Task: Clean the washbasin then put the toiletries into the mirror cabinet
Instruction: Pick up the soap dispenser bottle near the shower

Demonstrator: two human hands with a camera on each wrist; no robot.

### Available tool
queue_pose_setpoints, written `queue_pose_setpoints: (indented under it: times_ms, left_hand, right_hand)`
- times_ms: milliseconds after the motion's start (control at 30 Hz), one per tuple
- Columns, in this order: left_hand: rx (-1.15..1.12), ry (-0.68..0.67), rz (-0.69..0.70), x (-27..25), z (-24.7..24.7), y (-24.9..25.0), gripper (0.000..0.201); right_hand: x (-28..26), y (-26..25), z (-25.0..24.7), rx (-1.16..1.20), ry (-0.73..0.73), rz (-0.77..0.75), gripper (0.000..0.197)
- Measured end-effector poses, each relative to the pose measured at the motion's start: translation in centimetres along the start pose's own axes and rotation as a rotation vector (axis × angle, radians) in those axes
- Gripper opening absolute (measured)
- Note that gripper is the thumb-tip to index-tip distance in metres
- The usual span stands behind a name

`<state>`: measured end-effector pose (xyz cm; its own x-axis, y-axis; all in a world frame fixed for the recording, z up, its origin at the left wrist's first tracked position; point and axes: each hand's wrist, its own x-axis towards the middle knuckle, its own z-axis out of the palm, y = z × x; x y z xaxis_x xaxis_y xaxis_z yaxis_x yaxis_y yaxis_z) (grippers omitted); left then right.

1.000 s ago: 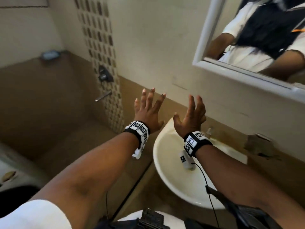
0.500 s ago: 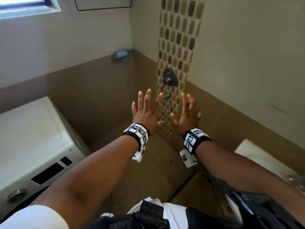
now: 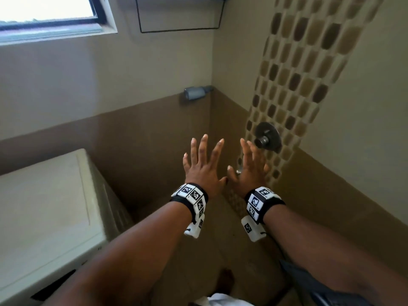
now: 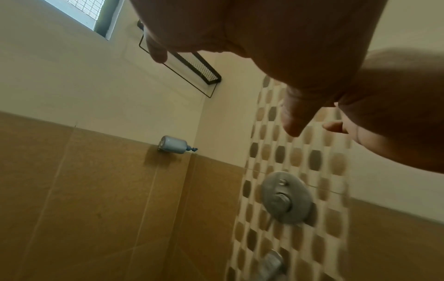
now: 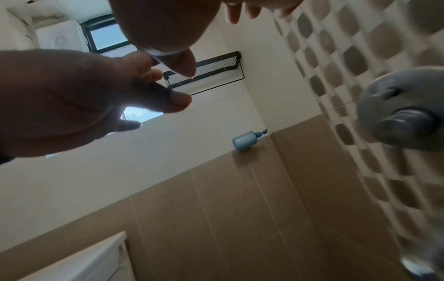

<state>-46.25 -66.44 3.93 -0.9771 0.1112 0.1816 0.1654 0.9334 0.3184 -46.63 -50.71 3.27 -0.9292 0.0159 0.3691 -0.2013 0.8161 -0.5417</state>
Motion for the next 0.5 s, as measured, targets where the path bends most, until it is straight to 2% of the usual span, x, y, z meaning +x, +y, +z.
queue_pose_setpoints:
  times_ms: [167,333,400,500]
  left_hand:
    - [0.01,-0.025,-0.087,10.3,1.0,-4.1,0.12]
    - [-0.009,-0.031,-0.182,18.0,2.3,-8.3,0.112]
    - [-0.033,-0.029,-0.2,20.7,2.9,-10.4,0.092]
    - [-0.039,0.066,-0.085,26.5,3.9,-14.4,0.035]
  right_hand:
    - [11.1,1.0,5.1,0.103,0.048,-0.037,0.088]
    - [19.8,1.7,10.7,0.11,-0.013,-0.075,0.088]
    - [22.3,1.5,12.8,0.091,-0.055,-0.066,0.082]
    - [27.6,1.5,16.9,0.025,-0.115,-0.052,0.049]
